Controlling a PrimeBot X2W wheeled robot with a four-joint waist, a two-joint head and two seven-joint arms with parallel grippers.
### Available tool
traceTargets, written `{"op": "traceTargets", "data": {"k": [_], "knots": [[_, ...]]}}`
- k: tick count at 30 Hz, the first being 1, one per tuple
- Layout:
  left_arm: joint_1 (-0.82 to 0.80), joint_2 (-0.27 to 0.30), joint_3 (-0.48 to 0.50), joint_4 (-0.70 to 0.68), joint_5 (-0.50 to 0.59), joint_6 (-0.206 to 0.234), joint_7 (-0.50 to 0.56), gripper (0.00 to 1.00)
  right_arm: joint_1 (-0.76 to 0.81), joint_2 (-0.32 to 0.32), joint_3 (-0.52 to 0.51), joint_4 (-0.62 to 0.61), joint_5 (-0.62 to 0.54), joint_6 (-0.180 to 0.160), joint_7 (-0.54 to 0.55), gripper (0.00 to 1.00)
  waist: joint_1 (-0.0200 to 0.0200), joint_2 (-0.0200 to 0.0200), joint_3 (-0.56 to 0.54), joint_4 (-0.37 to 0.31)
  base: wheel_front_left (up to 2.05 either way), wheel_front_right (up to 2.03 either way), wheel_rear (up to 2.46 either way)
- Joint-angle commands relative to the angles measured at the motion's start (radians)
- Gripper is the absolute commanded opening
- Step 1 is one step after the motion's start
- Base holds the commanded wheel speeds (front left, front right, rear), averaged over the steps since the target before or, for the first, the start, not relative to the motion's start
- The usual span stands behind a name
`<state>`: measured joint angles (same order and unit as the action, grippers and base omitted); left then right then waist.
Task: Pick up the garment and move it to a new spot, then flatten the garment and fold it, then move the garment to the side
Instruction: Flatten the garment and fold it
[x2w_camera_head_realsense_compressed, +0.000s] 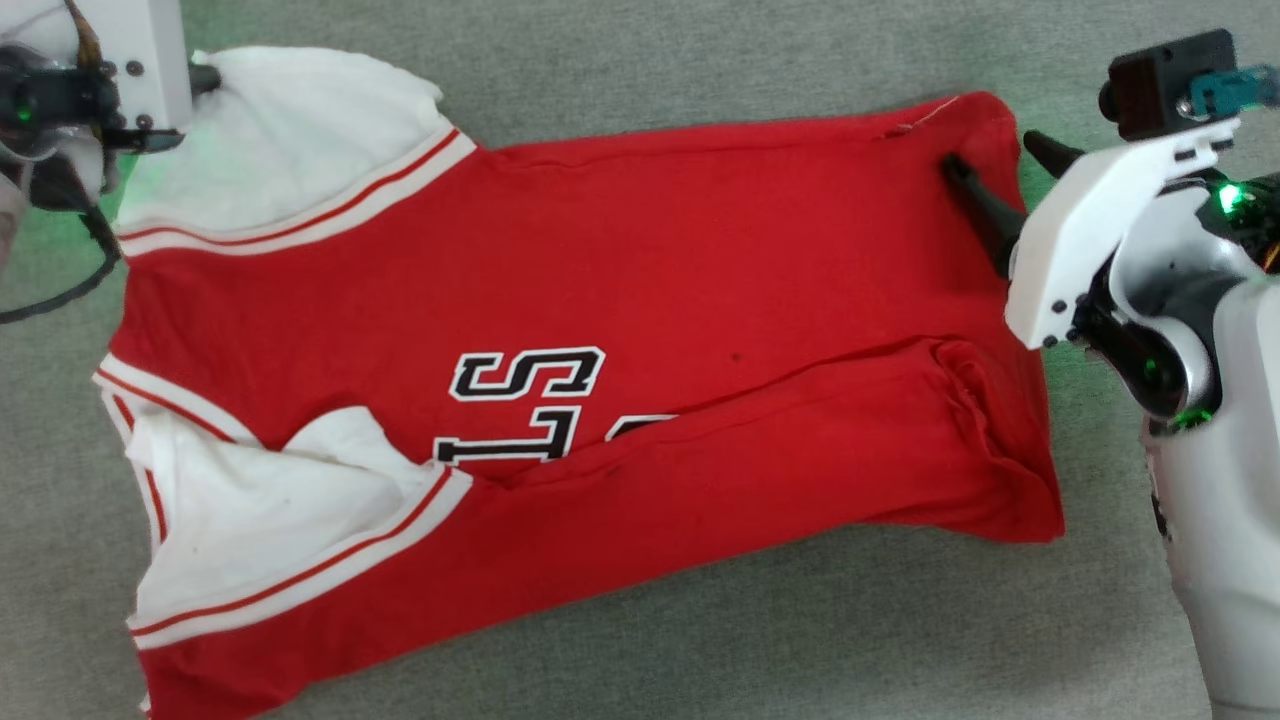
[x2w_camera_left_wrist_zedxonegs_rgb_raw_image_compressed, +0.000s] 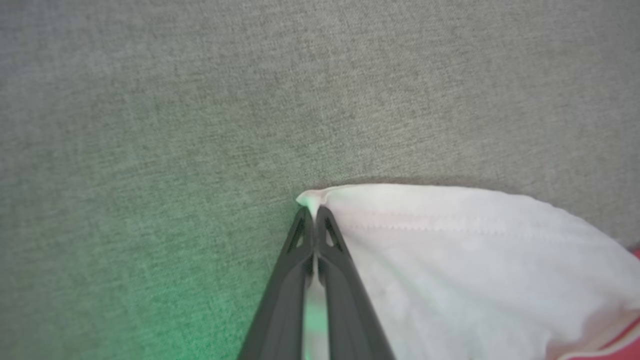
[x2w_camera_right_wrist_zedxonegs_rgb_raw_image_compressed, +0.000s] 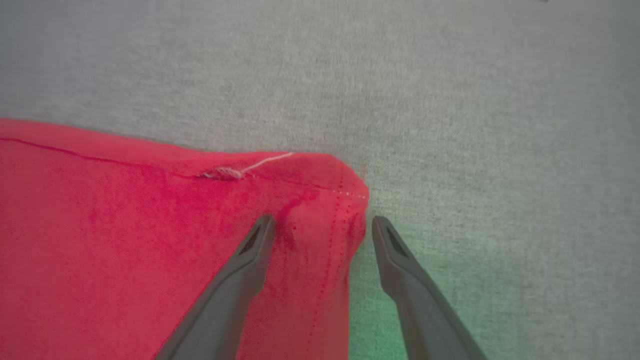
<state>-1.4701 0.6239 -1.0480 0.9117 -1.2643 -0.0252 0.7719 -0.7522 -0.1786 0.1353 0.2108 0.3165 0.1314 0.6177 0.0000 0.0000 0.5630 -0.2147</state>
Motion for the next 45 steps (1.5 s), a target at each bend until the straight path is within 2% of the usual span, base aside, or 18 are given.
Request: {"op": "traceTargets", "data": {"k": [1, 6, 7, 8, 13, 21, 27, 33, 37, 39, 45], "knots": [[0.064, -0.024, -0.025, 0.004, 0.002, -0.004, 0.017, 0.00, -0.029, -0.001, 0.005, 0.031, 0.014, -0.002, 0.028, 1.00, 0.0000, 0.0000, 0.003, 0.008, 0.00, 0.00, 0.00], [0.062, -0.024, -0.020, 0.000, 0.000, -0.008, 0.002, 0.00, -0.082, -0.003, 0.042, 0.131, 0.050, -0.001, 0.119, 1.00, 0.0000, 0.0000, 0.004, 0.015, 0.00, 0.00, 0.00], [0.063, -0.025, -0.018, 0.000, -0.002, -0.009, -0.002, 0.00, -0.090, -0.003, 0.048, 0.148, 0.059, -0.001, 0.136, 0.38, 0.0000, 0.0000, 0.003, 0.017, 0.00, 0.00, 0.00], [0.064, -0.027, -0.016, -0.001, -0.004, -0.009, -0.006, 0.00, -0.099, -0.005, 0.055, 0.161, 0.065, -0.001, 0.148, 0.00, 0.0000, 0.0000, 0.002, 0.018, 0.00, 0.00, 0.00], [0.060, -0.031, -0.004, -0.001, -0.007, -0.019, -0.039, 0.00, -0.125, -0.024, 0.065, 0.193, 0.075, -0.002, 0.161, 0.00, 0.0000, 0.0000, -0.021, 0.033, 0.00, 0.00, 0.00], [0.032, -0.043, 0.016, -0.008, -0.011, -0.050, -0.099, 0.00, -0.115, -0.087, 0.068, 0.185, 0.083, -0.002, 0.113, 0.00, 0.0000, 0.0000, -0.092, 0.090, 0.00, 0.00, 0.00], [0.030, -0.045, 0.010, -0.036, -0.005, -0.081, -0.119, 0.00, -0.075, -0.155, 0.084, 0.144, 0.109, -0.002, 0.096, 0.00, 0.0000, 0.0000, -0.152, 0.149, 0.00, 0.00, 0.00], [0.061, -0.031, -0.011, -0.106, 0.008, -0.090, -0.110, 0.00, 0.002, -0.224, 0.086, 0.064, 0.146, -0.002, 0.112, 0.00, 0.0000, 0.0000, -0.212, 0.206, 0.00, 0.00, 0.00], [0.093, -0.009, -0.021, -0.178, 0.009, -0.077, -0.106, 0.00, 0.054, -0.257, 0.074, 0.010, 0.163, -0.002, 0.131, 0.00, 0.0000, 0.0000, -0.240, 0.233, 0.00, 0.00, 0.00], [0.120, 0.014, -0.025, -0.241, 0.007, -0.057, -0.106, 0.00, 0.094, -0.279, 0.067, -0.027, 0.173, -0.002, 0.146, 0.00, 0.0000, 0.0000, -0.256, 0.249, 0.00, 0.00, 0.00], [0.238, 0.121, -0.034, -0.505, -0.018, 0.051, -0.086, 0.00, 0.228, -0.326, 0.012, -0.144, 0.212, -0.002, 0.208, 0.00, 0.0000, 0.0000, -0.289, 0.285, 0.00, 0.00, 0.00]]}}
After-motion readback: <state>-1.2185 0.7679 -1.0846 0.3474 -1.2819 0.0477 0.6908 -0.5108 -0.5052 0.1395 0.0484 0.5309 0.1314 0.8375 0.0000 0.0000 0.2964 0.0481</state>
